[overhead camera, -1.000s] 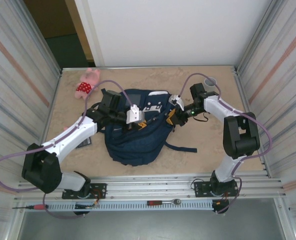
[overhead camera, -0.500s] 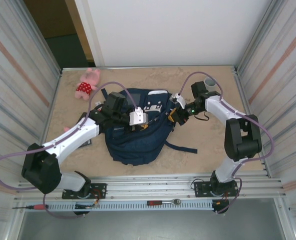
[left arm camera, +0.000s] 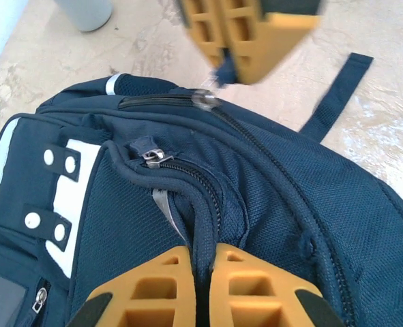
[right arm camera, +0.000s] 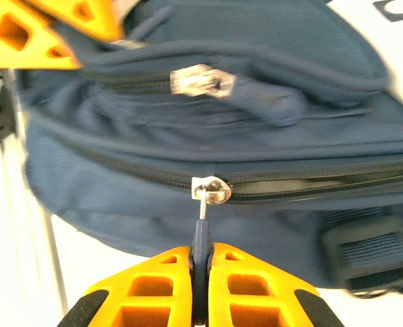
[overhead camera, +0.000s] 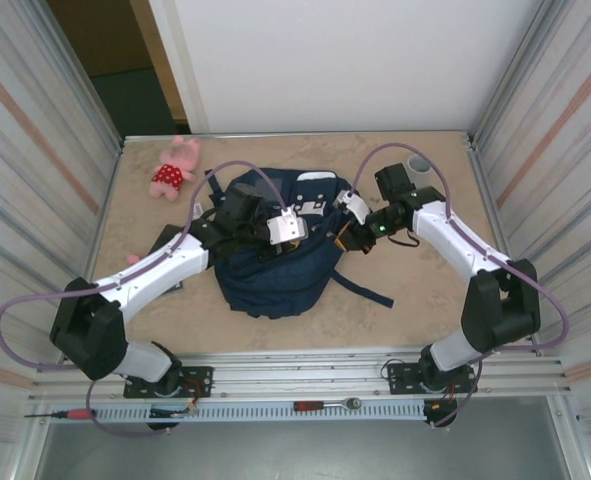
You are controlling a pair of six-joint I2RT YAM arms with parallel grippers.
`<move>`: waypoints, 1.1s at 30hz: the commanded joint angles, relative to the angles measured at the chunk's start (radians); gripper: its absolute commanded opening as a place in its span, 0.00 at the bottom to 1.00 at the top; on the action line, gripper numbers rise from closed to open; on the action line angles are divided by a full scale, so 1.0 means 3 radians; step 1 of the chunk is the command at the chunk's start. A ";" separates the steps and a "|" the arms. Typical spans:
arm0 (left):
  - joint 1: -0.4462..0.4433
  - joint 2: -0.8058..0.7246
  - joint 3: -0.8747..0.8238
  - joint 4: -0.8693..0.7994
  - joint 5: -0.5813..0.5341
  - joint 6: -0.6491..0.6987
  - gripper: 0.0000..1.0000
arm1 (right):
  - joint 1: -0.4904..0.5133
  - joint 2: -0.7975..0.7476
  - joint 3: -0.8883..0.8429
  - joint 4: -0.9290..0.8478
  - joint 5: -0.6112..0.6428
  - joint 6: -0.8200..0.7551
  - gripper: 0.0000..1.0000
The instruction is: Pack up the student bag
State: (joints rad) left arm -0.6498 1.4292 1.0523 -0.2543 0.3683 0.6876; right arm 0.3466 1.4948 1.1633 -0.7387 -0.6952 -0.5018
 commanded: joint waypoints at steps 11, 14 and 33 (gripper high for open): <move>-0.0202 0.0163 0.0195 0.0274 -0.0446 -0.0520 0.00 | 0.0430 -0.0674 -0.0828 0.1012 0.0429 0.1481 0.07; -0.0263 0.0151 0.0194 0.0299 -0.0379 -0.0530 0.00 | 0.0430 -0.0582 -0.0834 0.1196 0.0488 0.1550 0.12; -0.0415 0.0270 0.0281 0.0507 -0.0950 -0.1575 0.00 | 0.0486 -0.0856 -0.0937 0.1210 0.0385 0.1870 0.00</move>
State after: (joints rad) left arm -0.7704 1.4895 1.0813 -0.1928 0.1738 0.3794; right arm 0.4736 1.3018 0.8879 -0.3744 -0.5709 -0.0010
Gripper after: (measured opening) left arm 0.069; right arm 0.036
